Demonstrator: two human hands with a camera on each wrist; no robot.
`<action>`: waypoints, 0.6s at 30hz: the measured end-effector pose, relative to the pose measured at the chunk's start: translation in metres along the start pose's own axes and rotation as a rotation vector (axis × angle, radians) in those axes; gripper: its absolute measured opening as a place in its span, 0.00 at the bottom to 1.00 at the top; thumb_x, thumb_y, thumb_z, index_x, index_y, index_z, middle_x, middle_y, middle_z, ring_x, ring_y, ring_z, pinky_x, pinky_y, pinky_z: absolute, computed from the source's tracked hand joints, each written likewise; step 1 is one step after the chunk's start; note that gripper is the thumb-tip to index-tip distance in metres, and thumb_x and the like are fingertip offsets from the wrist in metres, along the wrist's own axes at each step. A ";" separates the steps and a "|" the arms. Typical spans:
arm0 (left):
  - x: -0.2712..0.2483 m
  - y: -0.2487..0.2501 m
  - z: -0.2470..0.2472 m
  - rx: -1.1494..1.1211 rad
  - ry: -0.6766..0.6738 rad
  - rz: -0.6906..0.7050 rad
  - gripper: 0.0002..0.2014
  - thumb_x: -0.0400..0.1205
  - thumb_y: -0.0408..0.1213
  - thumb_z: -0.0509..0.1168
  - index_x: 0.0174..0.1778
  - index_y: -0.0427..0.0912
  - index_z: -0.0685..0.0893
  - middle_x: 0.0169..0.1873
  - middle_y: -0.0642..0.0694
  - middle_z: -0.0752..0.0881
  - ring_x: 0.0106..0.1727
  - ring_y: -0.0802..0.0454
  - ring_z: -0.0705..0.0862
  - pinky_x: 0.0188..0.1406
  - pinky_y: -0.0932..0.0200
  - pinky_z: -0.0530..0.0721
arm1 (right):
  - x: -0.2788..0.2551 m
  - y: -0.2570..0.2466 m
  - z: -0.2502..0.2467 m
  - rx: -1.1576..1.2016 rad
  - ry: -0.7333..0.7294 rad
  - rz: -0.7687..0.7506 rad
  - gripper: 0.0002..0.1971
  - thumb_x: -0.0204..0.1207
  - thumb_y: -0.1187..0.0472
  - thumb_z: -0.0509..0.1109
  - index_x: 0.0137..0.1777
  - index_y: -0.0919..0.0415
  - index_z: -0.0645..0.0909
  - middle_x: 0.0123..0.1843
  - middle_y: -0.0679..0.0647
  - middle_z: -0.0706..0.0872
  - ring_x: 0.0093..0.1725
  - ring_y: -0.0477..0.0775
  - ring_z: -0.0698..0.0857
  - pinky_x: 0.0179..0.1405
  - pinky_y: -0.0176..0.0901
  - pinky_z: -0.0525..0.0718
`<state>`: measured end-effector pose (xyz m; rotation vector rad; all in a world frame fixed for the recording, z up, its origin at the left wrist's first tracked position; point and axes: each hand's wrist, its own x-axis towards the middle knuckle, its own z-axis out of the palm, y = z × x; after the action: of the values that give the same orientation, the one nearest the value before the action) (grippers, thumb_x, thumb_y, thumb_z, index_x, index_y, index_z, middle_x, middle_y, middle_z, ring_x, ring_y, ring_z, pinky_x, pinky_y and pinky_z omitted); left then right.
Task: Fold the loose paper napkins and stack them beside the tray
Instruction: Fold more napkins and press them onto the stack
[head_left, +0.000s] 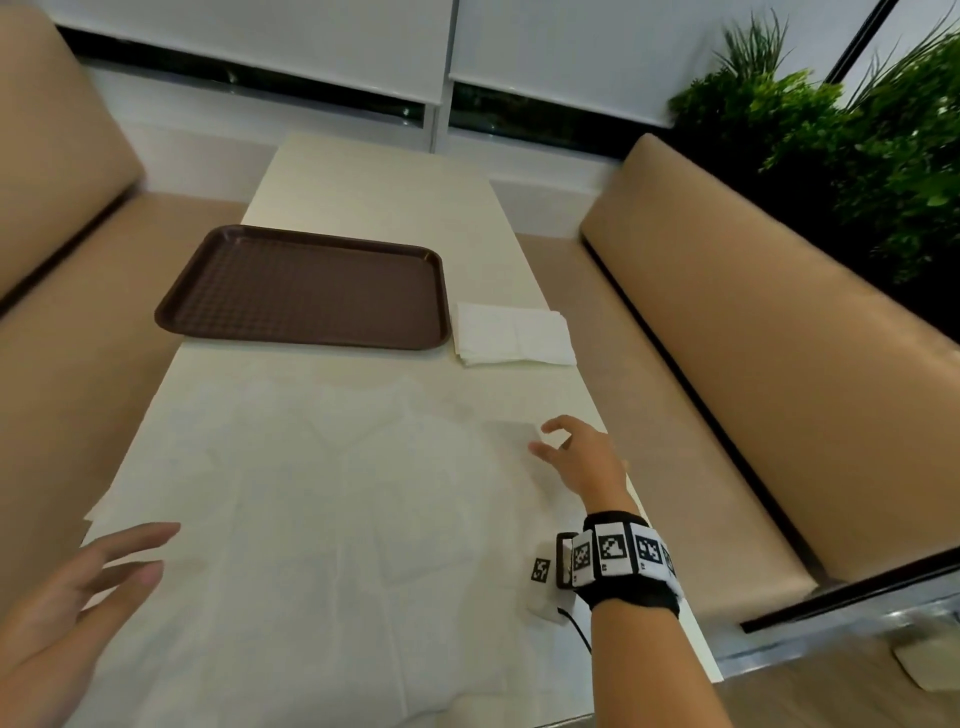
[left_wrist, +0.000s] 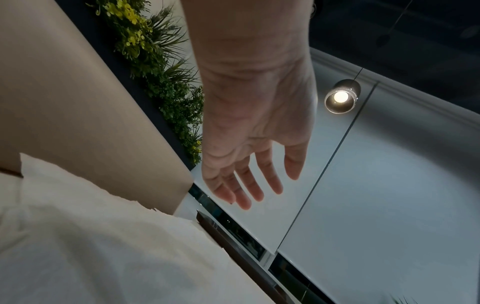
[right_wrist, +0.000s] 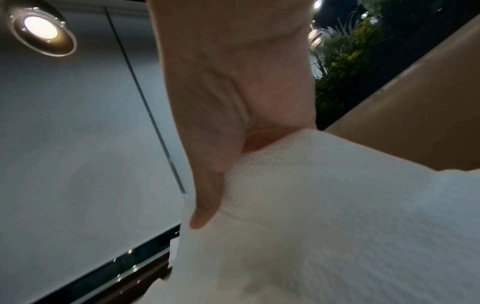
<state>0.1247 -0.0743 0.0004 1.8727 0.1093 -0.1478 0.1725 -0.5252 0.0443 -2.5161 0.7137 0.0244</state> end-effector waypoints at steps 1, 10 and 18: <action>0.000 -0.001 0.000 0.000 0.005 0.021 0.23 0.83 0.30 0.60 0.47 0.69 0.86 0.55 0.68 0.84 0.47 0.72 0.84 0.62 0.57 0.78 | -0.002 -0.003 0.002 -0.026 0.007 -0.030 0.09 0.77 0.44 0.68 0.54 0.42 0.78 0.39 0.43 0.80 0.49 0.49 0.80 0.59 0.49 0.67; -0.021 0.027 0.011 -0.052 0.048 0.128 0.11 0.77 0.43 0.67 0.48 0.66 0.86 0.54 0.67 0.85 0.56 0.51 0.83 0.68 0.43 0.74 | -0.016 -0.011 0.006 0.030 0.168 -0.194 0.04 0.79 0.50 0.68 0.47 0.47 0.83 0.48 0.40 0.84 0.56 0.47 0.82 0.52 0.46 0.59; -0.022 0.061 0.016 -0.090 0.015 0.192 0.17 0.65 0.60 0.66 0.49 0.65 0.86 0.56 0.59 0.86 0.51 0.61 0.83 0.56 0.64 0.79 | -0.034 -0.044 -0.062 0.442 0.117 -0.414 0.05 0.80 0.60 0.68 0.43 0.53 0.78 0.46 0.45 0.85 0.50 0.44 0.84 0.49 0.37 0.74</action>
<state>0.1111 -0.1079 0.0564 1.7838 -0.0525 0.0031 0.1573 -0.5070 0.1247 -2.1963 0.1962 -0.3864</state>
